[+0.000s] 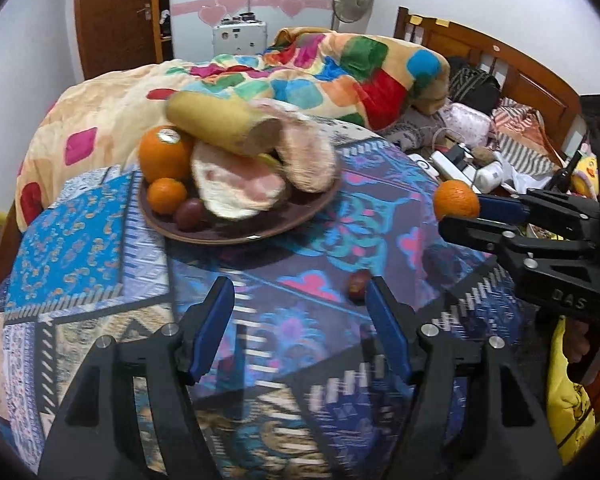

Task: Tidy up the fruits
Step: 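Grasp a mandarin on the cloth with the right tool, then grasp a second dark red fruit with the left tool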

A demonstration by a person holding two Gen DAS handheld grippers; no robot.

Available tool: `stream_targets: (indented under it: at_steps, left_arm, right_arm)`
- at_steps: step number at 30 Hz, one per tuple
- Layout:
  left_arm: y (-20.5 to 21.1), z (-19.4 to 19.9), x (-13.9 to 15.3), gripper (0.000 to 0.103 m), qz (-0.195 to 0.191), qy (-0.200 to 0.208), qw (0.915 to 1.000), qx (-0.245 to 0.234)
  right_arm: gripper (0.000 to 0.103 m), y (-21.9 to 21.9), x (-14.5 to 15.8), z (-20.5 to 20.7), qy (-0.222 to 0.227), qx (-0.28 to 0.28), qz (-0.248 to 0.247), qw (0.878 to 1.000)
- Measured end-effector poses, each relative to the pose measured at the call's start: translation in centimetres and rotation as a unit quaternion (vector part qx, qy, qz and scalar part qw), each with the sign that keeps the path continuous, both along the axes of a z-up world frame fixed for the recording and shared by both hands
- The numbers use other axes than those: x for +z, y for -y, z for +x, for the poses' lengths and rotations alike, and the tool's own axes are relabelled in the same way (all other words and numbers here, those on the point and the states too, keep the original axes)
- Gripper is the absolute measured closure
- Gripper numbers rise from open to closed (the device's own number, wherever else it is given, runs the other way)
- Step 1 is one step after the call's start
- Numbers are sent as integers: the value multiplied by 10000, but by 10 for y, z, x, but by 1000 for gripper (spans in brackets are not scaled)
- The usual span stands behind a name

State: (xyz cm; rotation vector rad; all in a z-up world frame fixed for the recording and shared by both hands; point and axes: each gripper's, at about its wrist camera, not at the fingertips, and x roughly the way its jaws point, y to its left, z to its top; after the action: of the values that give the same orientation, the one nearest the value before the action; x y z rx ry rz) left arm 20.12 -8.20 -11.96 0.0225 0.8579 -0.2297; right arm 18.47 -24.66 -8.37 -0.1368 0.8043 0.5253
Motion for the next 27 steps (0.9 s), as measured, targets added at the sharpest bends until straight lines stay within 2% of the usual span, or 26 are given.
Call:
stream_targets:
  at_steps: [7, 9, 11, 15, 17, 19, 27]
  left_arm:
    - [29, 1, -8, 35, 153, -1, 9999, -66]
    - [34, 3, -12, 40, 147, -55, 9998, -80]
    - [38, 7, -17, 51, 160, -157, 9997, -113]
    - [41, 11, -22, 59, 197, -174, 9996, -79]
    - [41, 11, -23, 74, 256, -131, 9996, -79]
    - [42, 12, -22, 83, 280, -93, 9995, -128]
    - [21, 4, -15, 86, 137, -57, 9998, -165]
  right_arm:
    - [69, 24, -2, -12, 25, -114, -44, 9999]
    - [69, 29, -3, -12, 27, -132, -39, 9999]
    - [69, 33, -4, -14, 27, -145, -18, 9999]
    - [69, 36, -7, -13, -6, -158, 13, 9999]
    - [69, 37, -8, -13, -19, -151, 32, 9999]
    - [69, 36, -9, -11, -37, -141, 56, 9999]
    - [69, 20, -10, -3, -14, -23, 148, 9999]
